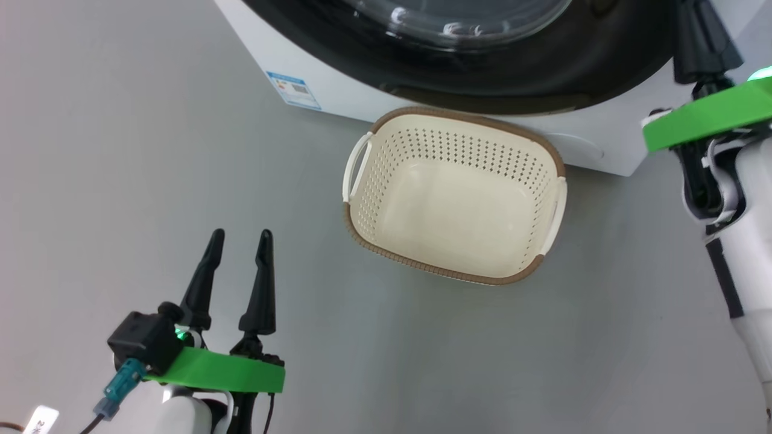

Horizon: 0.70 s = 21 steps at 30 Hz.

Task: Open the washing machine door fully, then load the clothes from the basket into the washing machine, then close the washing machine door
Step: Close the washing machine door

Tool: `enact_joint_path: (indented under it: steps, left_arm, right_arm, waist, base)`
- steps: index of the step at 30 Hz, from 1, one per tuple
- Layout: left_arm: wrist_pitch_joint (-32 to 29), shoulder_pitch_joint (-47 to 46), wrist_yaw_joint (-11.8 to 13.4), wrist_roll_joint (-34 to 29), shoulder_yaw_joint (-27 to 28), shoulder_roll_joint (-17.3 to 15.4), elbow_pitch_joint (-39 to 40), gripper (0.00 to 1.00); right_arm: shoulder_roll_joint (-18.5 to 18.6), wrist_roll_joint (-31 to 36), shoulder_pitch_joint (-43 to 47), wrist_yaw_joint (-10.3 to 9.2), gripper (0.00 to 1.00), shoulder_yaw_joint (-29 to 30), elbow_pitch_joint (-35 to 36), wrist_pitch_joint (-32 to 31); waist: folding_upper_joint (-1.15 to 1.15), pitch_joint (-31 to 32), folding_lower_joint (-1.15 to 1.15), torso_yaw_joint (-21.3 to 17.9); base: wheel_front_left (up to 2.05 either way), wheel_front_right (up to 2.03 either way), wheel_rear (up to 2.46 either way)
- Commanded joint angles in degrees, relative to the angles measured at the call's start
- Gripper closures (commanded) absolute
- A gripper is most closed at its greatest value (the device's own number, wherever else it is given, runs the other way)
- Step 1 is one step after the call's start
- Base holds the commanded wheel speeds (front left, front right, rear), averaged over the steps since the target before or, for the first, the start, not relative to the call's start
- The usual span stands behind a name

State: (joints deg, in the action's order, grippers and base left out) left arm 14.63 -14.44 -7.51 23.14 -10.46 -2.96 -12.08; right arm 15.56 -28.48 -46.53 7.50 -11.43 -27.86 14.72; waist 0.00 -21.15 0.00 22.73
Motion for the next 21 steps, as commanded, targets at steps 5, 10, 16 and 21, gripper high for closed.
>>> enact_joint_path:
  steps: [5, 10, 16, 21]
  left_arm:
    - [0.37, -1.89, 0.02, 0.70, 1.27, -0.77, 1.74, 0.00]
    - [0.37, -2.30, 0.02, 0.91, 1.23, -0.61, 1.75, 0.00]
    - [0.37, -2.80, 0.02, 0.81, 1.31, -0.49, 1.48, 0.00]
    - [0.37, -2.49, 0.02, 0.44, 1.63, -0.64, 0.59, 0.00]
  right_arm:
    - [-0.28, 1.49, -3.61, -0.01, 1.00, 1.64, 0.88, 0.28]
    - [-0.21, 2.29, -4.96, -0.01, 1.00, 2.83, 1.02, 0.28]
    - [-0.81, 2.77, -4.94, -0.01, 1.00, 1.49, 1.24, 0.28]
    - [-1.46, 2.05, -1.98, -0.01, 1.00, -0.11, 1.39, 0.28]
  waist:
    - [0.00, -2.19, 0.00, 1.65]
    - [0.00, -3.03, 0.00, 1.95]
    - [0.00, -3.49, 0.00, 1.65]
    - [0.00, -2.07, 0.00, 0.83]
  base:
    - [0.00, 0.00, 0.00]
    - [0.00, 0.00, 0.00]
    - [0.00, 0.00, 0.00]
    - [0.00, 0.00, 0.00]
